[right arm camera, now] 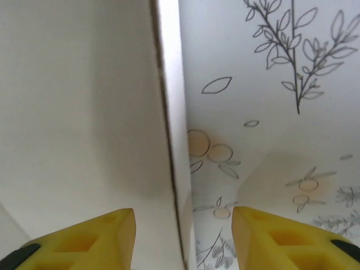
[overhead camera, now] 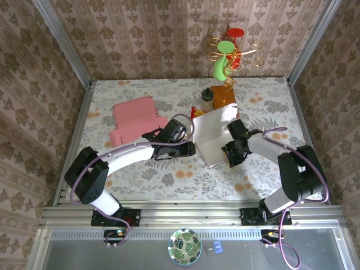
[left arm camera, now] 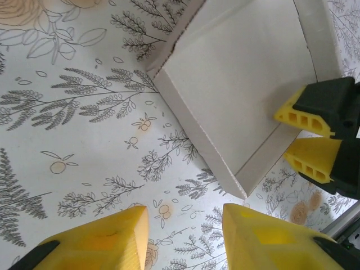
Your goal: Fold the paper box
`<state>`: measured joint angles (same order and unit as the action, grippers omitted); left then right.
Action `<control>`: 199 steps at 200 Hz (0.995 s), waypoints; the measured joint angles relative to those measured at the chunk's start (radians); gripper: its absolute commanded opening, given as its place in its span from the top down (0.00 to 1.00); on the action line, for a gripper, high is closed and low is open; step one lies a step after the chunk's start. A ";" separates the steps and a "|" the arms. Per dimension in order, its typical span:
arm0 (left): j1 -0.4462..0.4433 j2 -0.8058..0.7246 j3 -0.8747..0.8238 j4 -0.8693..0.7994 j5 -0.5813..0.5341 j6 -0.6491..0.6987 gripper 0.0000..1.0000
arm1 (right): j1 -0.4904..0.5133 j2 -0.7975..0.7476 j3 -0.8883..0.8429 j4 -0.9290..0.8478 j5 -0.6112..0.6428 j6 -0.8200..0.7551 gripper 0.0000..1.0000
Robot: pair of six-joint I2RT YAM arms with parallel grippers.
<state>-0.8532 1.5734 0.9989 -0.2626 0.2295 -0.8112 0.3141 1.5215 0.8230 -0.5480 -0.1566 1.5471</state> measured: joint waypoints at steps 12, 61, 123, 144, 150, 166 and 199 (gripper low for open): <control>-0.003 0.000 0.000 0.001 -0.009 0.000 0.60 | -0.005 -0.040 0.015 -0.018 0.012 -0.050 0.44; -0.010 -0.068 -0.050 0.040 -0.077 0.008 0.58 | -0.085 -0.278 0.073 -0.049 0.110 -0.447 0.46; -0.033 -0.339 -0.235 0.283 -0.133 0.076 0.58 | -0.241 -0.285 0.030 0.029 0.177 -1.064 0.47; -0.038 -0.365 -0.273 0.328 -0.142 0.089 0.58 | -0.251 -0.204 0.019 0.070 0.156 -1.166 0.47; -0.038 -0.366 -0.276 0.334 -0.144 0.091 0.58 | -0.251 -0.180 0.019 0.081 0.147 -1.187 0.47; -0.038 -0.365 -0.278 0.342 -0.149 0.095 0.58 | -0.251 -0.115 0.019 0.108 0.134 -1.233 0.47; -0.038 -0.365 -0.278 0.346 -0.158 0.094 0.57 | -0.251 -0.023 0.022 0.140 0.119 -1.281 0.50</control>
<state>-0.8909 1.2079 0.7212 0.0830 0.0719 -0.7170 0.0635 1.4990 0.8452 -0.4080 -0.0372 0.2665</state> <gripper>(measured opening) 0.424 0.518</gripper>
